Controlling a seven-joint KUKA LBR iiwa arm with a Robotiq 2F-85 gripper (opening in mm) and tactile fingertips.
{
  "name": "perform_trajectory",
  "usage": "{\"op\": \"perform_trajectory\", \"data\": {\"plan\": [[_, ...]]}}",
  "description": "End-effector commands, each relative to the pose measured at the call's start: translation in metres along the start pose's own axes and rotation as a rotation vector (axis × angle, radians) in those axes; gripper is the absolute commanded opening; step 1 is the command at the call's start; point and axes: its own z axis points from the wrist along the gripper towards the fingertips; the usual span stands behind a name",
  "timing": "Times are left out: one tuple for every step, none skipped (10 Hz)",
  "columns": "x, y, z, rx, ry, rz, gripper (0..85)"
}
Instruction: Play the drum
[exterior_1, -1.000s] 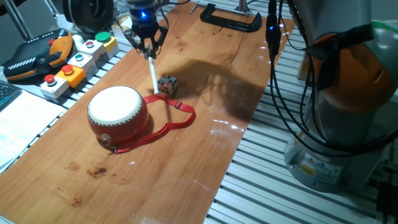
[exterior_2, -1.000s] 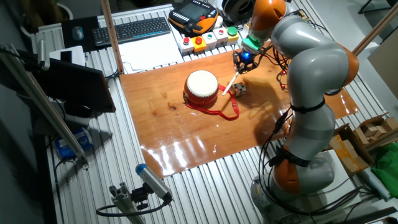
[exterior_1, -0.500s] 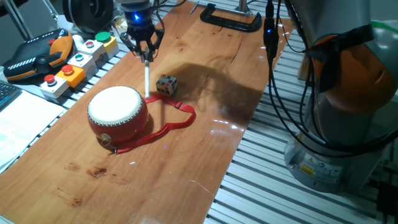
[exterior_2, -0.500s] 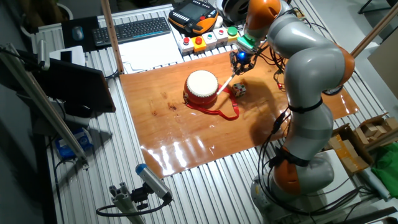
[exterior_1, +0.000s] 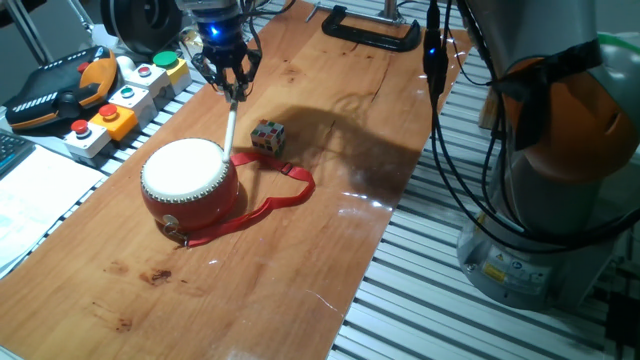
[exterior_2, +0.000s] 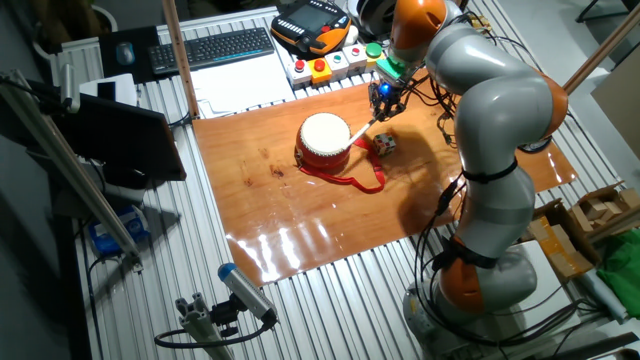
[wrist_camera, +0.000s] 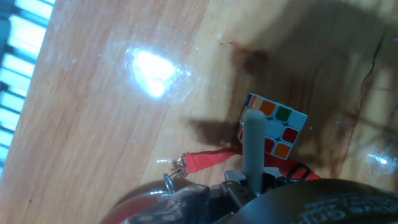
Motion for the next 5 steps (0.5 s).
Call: {"op": "perform_trajectory", "data": {"plan": [[0.0, -0.0003, -0.0002, 0.0, 0.0, 0.008, 0.7], [0.0, -0.0008, -0.0005, -0.001, 0.01, 0.02, 0.7], [0.0001, -0.001, -0.0007, -0.003, 0.015, 0.031, 0.7], [-0.0001, -0.0011, -0.0007, -0.003, 0.017, 0.043, 0.7], [-0.0002, -0.0011, -0.0007, -0.005, 0.009, 0.061, 0.7]]}}
